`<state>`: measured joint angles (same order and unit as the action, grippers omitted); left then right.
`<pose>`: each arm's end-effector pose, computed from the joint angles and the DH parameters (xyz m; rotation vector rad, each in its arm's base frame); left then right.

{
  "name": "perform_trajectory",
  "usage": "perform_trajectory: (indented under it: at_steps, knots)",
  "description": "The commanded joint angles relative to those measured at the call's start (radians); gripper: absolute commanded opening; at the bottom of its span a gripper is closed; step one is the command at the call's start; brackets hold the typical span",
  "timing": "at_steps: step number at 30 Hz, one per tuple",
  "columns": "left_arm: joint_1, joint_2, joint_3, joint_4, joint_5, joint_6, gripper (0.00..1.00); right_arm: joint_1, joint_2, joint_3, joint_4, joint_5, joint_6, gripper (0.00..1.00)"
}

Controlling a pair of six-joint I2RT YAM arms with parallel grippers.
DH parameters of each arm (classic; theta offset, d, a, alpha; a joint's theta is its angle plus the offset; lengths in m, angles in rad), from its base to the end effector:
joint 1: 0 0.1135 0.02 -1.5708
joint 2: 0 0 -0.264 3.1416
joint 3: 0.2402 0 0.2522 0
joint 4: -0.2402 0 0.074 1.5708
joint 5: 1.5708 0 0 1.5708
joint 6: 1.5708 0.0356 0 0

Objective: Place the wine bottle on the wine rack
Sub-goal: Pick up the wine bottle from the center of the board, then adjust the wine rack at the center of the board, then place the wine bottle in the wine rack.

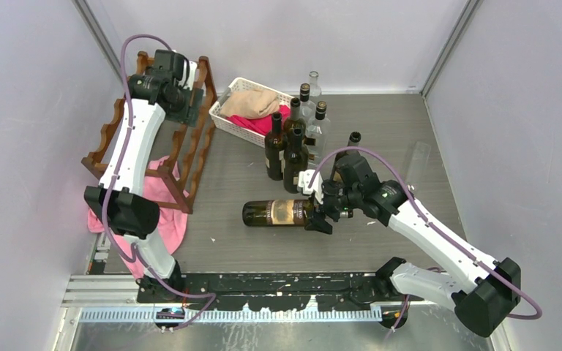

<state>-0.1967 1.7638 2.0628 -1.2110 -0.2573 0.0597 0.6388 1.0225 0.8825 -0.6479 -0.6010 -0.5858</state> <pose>0.3484 -0.0602 0.4164 0.2063 2.4501 0.2595 0.1536 0.1391 0.2908 -1.5486 1.6977 0.7310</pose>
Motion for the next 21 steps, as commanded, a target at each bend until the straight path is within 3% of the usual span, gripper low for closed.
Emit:
perform_trajectory:
  at_steps: [1,6,14,21]
  knots:
    - [0.022,0.015,0.062,0.054,0.038,0.026,0.73,0.006,-0.004,0.051,0.142,-0.072,0.024,0.01]
    - [0.047,0.053,0.062,0.034,0.185,0.03,0.48,0.006,0.003,0.059,0.144,-0.058,0.025,0.01]
    - [0.062,0.054,0.032,-0.006,0.318,0.098,0.23,0.006,-0.015,0.064,0.147,-0.023,0.039,0.01]
    - [0.062,-0.012,-0.025,0.003,0.397,0.173,0.2,0.006,-0.027,0.051,0.161,-0.013,0.067,0.01]
